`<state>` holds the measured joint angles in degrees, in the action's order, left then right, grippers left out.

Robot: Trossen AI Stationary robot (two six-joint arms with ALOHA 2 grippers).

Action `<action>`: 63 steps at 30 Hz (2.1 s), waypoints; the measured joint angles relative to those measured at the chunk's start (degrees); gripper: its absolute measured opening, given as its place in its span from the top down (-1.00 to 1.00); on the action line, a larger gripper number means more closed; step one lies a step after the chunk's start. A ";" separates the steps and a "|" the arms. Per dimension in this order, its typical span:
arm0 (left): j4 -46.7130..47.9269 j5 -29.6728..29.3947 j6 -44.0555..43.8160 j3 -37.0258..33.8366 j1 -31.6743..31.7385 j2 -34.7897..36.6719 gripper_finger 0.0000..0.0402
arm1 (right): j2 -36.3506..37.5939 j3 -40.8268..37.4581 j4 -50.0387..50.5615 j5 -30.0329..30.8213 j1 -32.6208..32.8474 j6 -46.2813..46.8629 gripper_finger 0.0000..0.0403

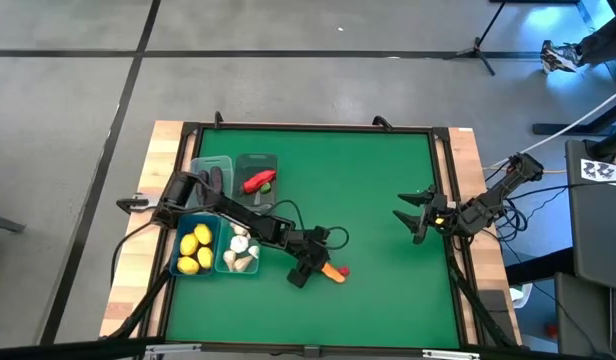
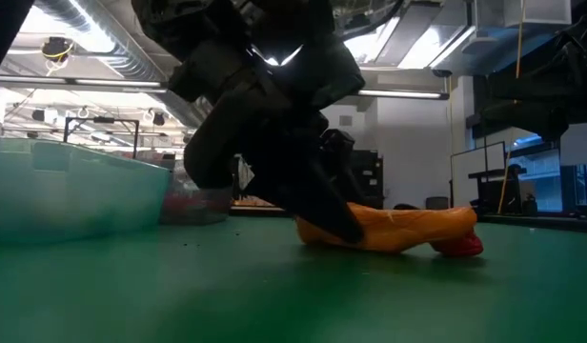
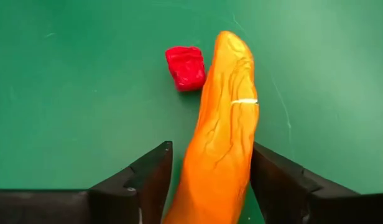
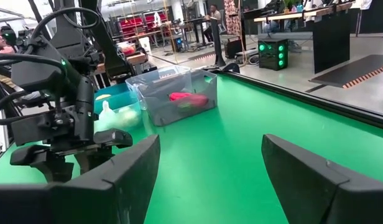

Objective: Sort produce into baskets
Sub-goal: Put the yellow chili pepper into the black bin, then put the red chili pepper into the black bin

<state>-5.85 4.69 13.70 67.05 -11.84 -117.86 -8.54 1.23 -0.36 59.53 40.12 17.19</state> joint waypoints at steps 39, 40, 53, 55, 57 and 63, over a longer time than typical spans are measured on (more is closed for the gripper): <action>49.57 -53.91 -54.09 0.05 0.39 31.34 0.26 | 0.04 0.00 -0.01 0.04 0.00 0.08 -0.39; 51.70 -55.63 -57.99 0.04 0.69 31.93 0.26 | 0.03 0.00 0.00 0.04 0.00 0.20 -0.39; 64.51 -56.17 -78.56 -4.79 11.02 31.67 0.26 | 0.02 0.00 0.00 0.04 -0.02 0.46 -0.39; 63.33 -53.48 -78.56 -6.94 12.69 31.67 0.26 | 0.02 0.00 0.00 0.04 0.00 0.46 -0.39; 60.05 -51.10 -76.80 -9.13 13.90 31.67 0.24 | 0.04 0.00 0.00 0.04 -0.02 0.46 -0.39; 50.66 -44.02 -71.32 -13.25 15.08 31.65 0.01 | 0.02 0.00 0.00 0.04 0.00 0.37 -0.39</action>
<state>44.81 -39.33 -57.61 53.80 3.25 -86.21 -8.51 1.23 -0.36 59.57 40.12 17.56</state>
